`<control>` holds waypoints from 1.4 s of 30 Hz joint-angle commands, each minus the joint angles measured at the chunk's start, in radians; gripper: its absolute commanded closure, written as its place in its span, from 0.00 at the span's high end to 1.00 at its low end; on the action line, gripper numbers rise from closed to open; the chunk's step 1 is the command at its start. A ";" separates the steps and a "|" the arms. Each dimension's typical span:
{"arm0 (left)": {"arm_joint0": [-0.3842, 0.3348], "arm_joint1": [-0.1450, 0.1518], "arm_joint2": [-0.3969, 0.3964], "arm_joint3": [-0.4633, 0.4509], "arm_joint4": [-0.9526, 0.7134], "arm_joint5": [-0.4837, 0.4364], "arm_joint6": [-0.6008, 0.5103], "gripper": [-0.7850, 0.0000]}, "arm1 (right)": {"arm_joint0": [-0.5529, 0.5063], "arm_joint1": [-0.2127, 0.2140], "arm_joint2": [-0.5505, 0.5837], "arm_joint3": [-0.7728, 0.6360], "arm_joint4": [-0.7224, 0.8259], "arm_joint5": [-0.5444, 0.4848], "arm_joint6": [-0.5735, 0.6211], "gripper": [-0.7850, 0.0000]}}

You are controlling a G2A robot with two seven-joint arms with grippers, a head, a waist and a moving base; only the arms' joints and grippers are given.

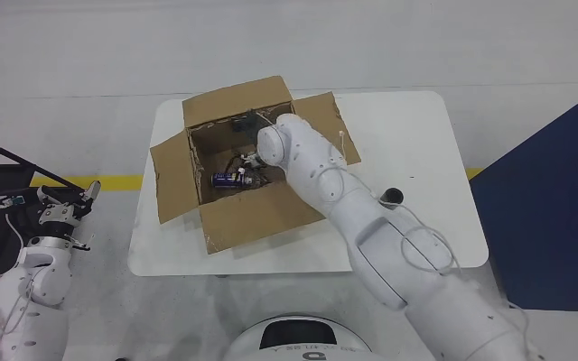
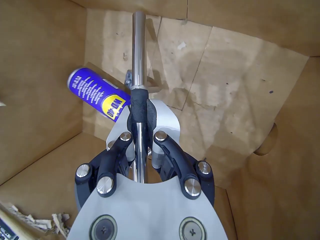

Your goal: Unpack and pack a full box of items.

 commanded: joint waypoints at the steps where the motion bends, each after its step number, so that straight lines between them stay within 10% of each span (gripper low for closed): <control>1: 0.000 0.000 0.000 0.000 0.000 0.000 0.000 1.00 | 0.001 0.006 0.012 -0.005 0.016 -0.024 0.009 0.00; 11: 0.000 0.000 0.000 0.000 0.000 0.000 0.000 1.00 | -0.092 0.080 0.112 -0.255 0.032 -0.095 0.036 0.00; 20: 0.000 0.000 0.000 0.000 0.000 0.000 0.000 1.00 | -0.728 0.227 0.359 -1.351 -0.229 -0.050 0.186 0.00; 25: 0.000 0.000 0.000 0.000 0.000 0.000 0.000 1.00 | -0.973 0.256 0.452 -1.663 -0.259 -0.067 0.135 0.00; 33: 0.000 0.000 0.000 0.000 0.000 0.000 0.000 1.00 | -1.212 0.280 0.634 -1.856 -0.196 -0.028 -0.057 0.00; 42: 0.000 0.000 0.000 0.000 0.000 0.000 0.000 1.00 | -1.256 0.296 0.840 -1.689 0.024 0.008 -0.165 0.00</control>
